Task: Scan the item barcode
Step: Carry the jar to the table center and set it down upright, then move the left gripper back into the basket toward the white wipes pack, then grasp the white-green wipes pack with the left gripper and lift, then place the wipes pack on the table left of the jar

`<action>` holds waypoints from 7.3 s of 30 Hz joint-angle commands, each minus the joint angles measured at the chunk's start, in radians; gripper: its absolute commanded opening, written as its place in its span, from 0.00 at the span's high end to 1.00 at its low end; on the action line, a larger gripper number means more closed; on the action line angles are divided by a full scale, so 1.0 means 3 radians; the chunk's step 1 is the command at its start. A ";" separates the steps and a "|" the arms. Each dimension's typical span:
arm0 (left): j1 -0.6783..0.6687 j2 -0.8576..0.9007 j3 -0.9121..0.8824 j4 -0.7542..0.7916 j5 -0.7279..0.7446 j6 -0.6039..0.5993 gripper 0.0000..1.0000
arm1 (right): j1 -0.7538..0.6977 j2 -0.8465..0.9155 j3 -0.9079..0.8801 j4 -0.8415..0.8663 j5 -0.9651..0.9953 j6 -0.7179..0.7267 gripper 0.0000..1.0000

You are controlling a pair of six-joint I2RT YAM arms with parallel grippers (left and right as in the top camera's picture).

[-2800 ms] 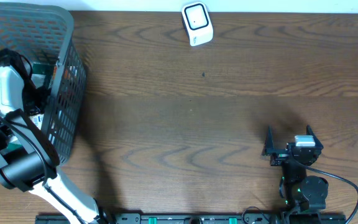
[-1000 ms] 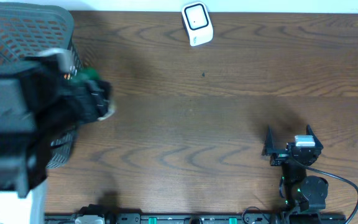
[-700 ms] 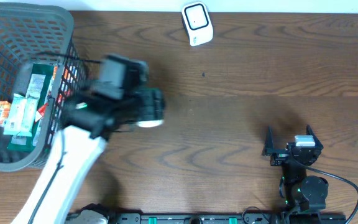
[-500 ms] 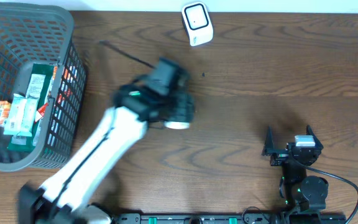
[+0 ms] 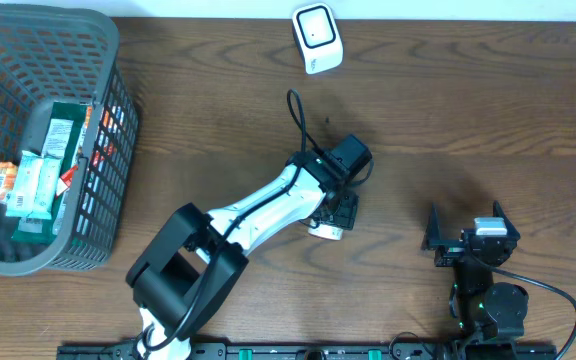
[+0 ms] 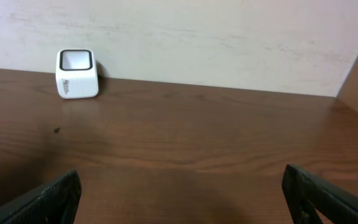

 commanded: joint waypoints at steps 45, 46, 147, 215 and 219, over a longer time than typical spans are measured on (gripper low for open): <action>0.0066 -0.0673 0.0268 -0.0017 -0.0855 0.0280 0.04 | -0.0011 -0.0018 -0.0004 -0.0010 0.0032 0.0050 0.01; 0.0136 -0.0755 0.0373 -0.0141 -0.0902 0.0343 0.04 | -0.0011 -0.0018 -0.0004 -0.0010 0.0032 0.0050 0.01; 0.4331 -0.0688 0.1239 -0.1053 -0.1560 0.0587 0.93 | -0.0011 -0.0018 -0.0004 -0.0010 0.0032 0.0050 0.01; 0.0426 -0.0375 0.0548 -0.0627 -0.0717 -0.0100 0.42 | -0.0011 -0.0018 -0.0004 -0.0010 0.0032 0.0050 0.01; 0.0587 -0.0551 0.0556 -0.0701 -0.0738 0.0045 0.51 | -0.0011 -0.0018 -0.0004 -0.0010 0.0032 0.0050 0.01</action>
